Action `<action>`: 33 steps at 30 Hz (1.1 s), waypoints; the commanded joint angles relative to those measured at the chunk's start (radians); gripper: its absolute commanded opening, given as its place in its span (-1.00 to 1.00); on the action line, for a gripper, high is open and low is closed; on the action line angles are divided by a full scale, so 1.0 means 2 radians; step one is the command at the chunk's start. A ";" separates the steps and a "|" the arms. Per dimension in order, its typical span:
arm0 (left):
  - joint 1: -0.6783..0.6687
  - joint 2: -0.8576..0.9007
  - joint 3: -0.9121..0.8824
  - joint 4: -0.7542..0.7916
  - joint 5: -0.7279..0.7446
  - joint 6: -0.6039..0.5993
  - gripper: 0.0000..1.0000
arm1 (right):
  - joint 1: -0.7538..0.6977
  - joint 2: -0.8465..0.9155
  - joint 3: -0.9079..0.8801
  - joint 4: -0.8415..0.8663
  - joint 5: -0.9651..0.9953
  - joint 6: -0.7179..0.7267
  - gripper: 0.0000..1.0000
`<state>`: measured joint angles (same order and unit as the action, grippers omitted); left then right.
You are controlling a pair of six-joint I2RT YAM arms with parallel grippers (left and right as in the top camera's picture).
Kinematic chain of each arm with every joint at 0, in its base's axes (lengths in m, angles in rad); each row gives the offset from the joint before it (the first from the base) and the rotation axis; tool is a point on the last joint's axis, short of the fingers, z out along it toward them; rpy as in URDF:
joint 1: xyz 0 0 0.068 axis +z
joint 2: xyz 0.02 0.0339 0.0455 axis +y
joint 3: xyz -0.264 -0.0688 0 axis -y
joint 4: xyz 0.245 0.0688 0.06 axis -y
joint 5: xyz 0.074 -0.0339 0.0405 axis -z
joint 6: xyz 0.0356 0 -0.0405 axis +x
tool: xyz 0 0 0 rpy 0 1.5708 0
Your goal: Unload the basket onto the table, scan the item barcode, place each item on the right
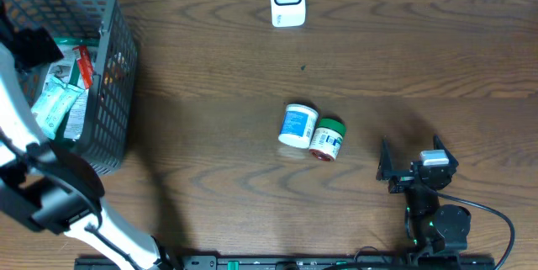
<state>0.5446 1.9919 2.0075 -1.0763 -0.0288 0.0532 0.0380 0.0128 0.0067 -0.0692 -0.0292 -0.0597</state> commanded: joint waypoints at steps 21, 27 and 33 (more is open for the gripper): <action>-0.002 0.161 0.002 0.044 -0.019 0.093 0.98 | 0.008 -0.001 -0.001 -0.002 0.001 -0.004 0.99; -0.002 0.169 -0.010 0.051 -0.048 0.093 0.64 | 0.008 -0.001 -0.001 -0.002 0.001 -0.004 0.99; -0.002 0.169 -0.013 0.044 -0.048 0.092 0.62 | 0.008 -0.001 -0.001 -0.002 0.001 -0.004 0.99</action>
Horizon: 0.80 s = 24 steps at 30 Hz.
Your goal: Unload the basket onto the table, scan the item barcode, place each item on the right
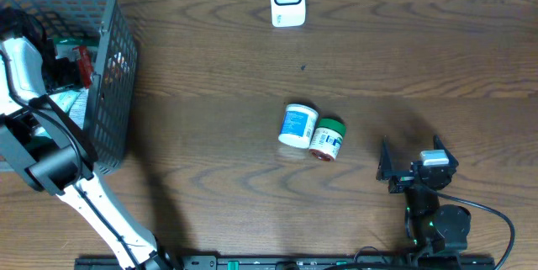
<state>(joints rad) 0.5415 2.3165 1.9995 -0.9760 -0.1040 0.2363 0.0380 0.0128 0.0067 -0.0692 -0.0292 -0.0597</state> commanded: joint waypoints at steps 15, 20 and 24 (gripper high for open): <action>0.000 0.006 -0.033 -0.033 -0.010 -0.027 0.78 | 0.008 -0.001 -0.001 -0.002 0.001 -0.004 0.98; -0.001 -0.002 -0.023 -0.027 -0.010 -0.059 0.86 | 0.008 -0.001 -0.001 -0.002 0.001 -0.004 0.99; -0.001 -0.015 -0.020 -0.025 -0.010 -0.096 0.36 | 0.008 -0.001 -0.001 -0.002 0.001 -0.004 0.99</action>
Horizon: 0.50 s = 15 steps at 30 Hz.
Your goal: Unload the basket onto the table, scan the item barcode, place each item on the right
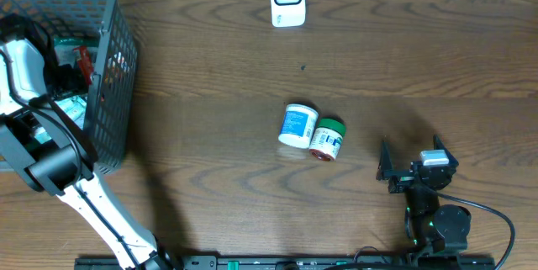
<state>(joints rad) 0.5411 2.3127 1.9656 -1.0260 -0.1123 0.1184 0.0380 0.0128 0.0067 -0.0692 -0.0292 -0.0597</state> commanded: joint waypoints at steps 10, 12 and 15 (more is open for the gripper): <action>-0.003 -0.018 -0.005 -0.010 0.000 -0.040 -0.63 | 0.008 -0.001 -0.001 -0.002 0.001 -0.004 0.99; -0.003 -0.023 -0.004 -0.010 0.000 -0.040 -0.85 | 0.008 -0.001 -0.001 -0.002 0.001 -0.004 0.99; -0.004 -0.038 -0.003 -0.005 -0.001 -0.047 -0.85 | 0.008 -0.001 -0.001 -0.002 0.001 -0.004 0.98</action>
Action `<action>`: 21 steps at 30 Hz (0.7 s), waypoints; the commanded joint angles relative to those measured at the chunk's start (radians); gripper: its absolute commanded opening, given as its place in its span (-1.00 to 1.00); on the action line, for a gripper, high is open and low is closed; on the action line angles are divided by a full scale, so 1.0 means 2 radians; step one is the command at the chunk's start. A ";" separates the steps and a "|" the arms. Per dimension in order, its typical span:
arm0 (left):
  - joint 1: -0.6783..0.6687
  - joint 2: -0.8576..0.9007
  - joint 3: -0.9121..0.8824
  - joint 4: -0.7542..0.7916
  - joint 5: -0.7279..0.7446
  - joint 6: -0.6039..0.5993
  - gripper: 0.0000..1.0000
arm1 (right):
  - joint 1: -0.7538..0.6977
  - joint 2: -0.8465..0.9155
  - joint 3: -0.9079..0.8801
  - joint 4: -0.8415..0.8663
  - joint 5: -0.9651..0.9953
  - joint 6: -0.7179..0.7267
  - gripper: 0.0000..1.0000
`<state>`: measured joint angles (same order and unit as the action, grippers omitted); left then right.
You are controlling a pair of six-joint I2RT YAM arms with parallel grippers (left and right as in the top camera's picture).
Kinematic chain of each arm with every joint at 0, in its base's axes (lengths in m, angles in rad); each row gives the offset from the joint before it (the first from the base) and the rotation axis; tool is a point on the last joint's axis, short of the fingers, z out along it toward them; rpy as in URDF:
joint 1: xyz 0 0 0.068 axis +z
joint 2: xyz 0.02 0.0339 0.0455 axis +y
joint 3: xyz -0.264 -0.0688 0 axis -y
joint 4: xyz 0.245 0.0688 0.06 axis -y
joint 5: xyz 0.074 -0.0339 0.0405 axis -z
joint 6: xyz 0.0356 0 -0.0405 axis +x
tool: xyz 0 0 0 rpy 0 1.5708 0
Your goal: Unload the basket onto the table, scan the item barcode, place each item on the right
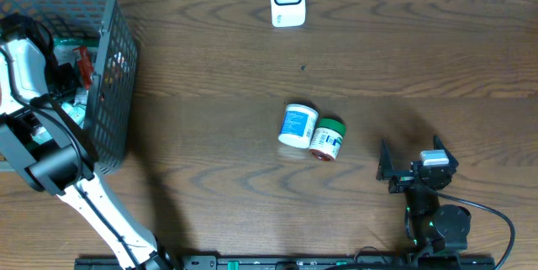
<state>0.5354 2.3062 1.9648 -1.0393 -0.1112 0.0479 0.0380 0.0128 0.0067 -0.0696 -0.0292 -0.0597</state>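
Note:
A white barcode scanner stands at the table's far edge. My left arm reaches into the grey basket (113, 93) at the far left. Its gripper (65, 61) sits low among the packets beside a red and green item (81, 61); the jaws are hidden, so I cannot tell their state. A white jar with a blue label (298, 125) and a green-lidded jar (327, 139) lie side by side mid-table. My right gripper (385, 167) rests near the front right, open and holding nothing.
The basket's tall mesh walls surround the left gripper. The right arm's base and cable (437, 224) sit at the front edge. Brown wooden tabletop (210, 60) lies between basket, jars and scanner.
The left arm has shifted very slightly inside the basket. The jars, the scanner and the right arm are where they were.
At first the left arm hung over the basket's left side, with pale packets showing beneath it. Then its wrist was further into the basket, over those packets, near the red and green item. It has stayed there, and the right arm never moved.

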 commanded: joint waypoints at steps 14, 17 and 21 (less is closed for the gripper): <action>-0.002 -0.068 -0.017 -0.057 -0.001 -0.065 0.79 | 0.008 -0.001 -0.001 -0.002 0.001 -0.004 0.99; -0.001 -0.068 -0.036 -0.060 -0.001 -0.068 0.79 | 0.008 -0.001 -0.001 -0.002 0.001 -0.004 0.99; -0.001 -0.068 -0.077 -0.038 -0.006 -0.081 0.80 | 0.008 -0.001 -0.001 -0.002 0.001 -0.004 0.99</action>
<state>0.5346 2.1773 1.8629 -1.1347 -0.1112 -0.0734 0.0380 0.0128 0.0067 -0.0692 -0.0292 -0.0597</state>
